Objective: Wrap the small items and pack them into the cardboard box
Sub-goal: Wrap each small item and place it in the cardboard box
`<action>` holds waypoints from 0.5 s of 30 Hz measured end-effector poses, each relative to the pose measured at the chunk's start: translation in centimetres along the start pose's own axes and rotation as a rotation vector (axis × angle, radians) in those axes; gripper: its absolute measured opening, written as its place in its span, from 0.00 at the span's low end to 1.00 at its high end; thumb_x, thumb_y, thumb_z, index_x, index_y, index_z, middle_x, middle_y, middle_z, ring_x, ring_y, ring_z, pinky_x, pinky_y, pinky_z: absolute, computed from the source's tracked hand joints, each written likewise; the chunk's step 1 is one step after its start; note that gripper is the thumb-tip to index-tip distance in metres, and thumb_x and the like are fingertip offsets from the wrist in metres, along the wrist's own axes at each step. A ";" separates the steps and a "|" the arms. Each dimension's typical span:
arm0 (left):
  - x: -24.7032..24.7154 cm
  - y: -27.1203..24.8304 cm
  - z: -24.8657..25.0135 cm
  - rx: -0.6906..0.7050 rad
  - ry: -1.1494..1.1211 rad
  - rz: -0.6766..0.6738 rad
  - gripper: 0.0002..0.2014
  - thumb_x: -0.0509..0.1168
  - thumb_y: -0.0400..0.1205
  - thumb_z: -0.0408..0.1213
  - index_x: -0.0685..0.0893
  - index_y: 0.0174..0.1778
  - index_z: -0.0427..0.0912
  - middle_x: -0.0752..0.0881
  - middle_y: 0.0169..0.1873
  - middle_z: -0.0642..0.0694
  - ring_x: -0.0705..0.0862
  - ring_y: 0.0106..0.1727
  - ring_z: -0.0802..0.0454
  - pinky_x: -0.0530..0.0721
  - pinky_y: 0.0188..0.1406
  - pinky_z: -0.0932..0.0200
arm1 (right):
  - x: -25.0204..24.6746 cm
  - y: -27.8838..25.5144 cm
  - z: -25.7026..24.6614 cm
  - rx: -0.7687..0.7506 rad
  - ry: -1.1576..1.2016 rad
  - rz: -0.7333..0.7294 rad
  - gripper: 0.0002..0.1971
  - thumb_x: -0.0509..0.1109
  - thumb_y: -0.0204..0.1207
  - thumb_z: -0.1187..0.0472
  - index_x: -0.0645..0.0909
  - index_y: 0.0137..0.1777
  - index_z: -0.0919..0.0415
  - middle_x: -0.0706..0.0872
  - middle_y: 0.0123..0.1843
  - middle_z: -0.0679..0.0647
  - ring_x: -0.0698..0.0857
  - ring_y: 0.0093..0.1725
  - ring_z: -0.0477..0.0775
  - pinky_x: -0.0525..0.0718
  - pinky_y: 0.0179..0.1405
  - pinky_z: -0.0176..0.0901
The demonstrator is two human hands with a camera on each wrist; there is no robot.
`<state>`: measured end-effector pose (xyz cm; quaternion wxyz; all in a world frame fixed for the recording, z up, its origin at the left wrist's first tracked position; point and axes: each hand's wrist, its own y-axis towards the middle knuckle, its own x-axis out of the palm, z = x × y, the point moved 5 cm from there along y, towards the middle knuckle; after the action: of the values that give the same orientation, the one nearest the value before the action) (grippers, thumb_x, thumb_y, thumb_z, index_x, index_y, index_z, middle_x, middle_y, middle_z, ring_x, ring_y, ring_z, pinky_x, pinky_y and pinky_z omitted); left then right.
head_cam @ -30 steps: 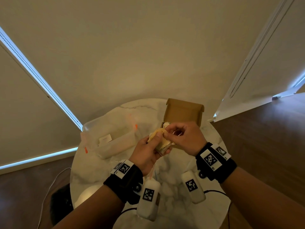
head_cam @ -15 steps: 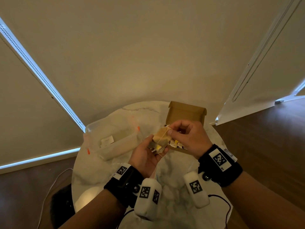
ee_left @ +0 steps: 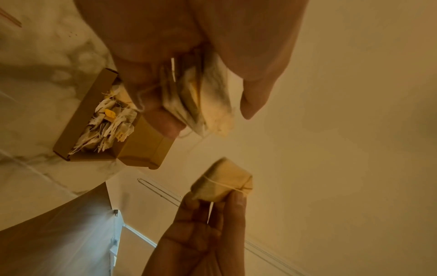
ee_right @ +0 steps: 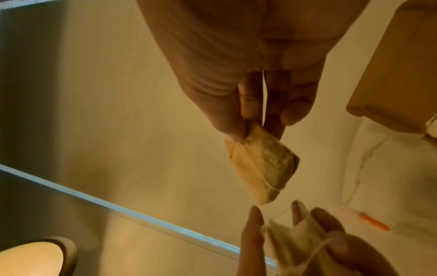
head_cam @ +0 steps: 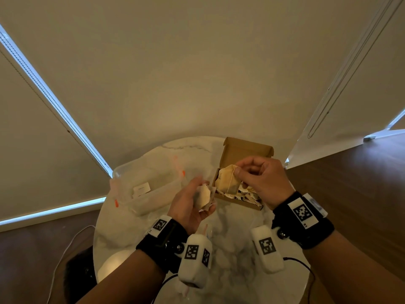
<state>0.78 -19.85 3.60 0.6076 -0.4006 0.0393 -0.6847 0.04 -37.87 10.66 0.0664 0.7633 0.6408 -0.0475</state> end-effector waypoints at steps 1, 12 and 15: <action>-0.2 0.2 0.0 0.005 0.055 0.030 0.13 0.70 0.79 0.48 0.85 0.45 0.40 0.84 0.29 0.44 0.79 0.28 0.50 0.80 0.26 0.60 | 0.3 -0.1 0.2 -0.002 -0.037 -0.017 0.03 0.76 0.72 0.67 0.88 0.45 0.62 0.91 0.37 0.59 0.85 0.29 0.45 0.85 0.32 0.39; 0.4 -0.4 1.8 0.383 0.456 0.007 0.04 0.76 0.74 0.31 0.92 0.43 0.36 0.89 0.30 0.45 0.83 0.28 0.57 0.80 0.27 0.64 | 2.3 -0.5 2.3 -0.025 -0.153 -0.122 0.06 0.79 0.69 0.67 0.88 0.41 0.56 0.90 0.31 0.48 0.87 0.33 0.43 0.84 0.37 0.33; 0.5 -0.4 2.0 0.434 0.503 -0.002 0.04 0.78 0.72 0.34 0.92 0.41 0.38 0.89 0.29 0.48 0.84 0.30 0.57 0.81 0.30 0.64 | 2.5 -0.5 2.6 -0.019 -0.153 -0.122 0.06 0.80 0.68 0.67 0.88 0.44 0.58 0.90 0.34 0.51 0.88 0.35 0.46 0.85 0.39 0.37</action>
<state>1.66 -19.27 5.44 0.6493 -0.0804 0.0410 -0.7552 -0.03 -35.81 7.71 0.1195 0.7162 0.6798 -0.1036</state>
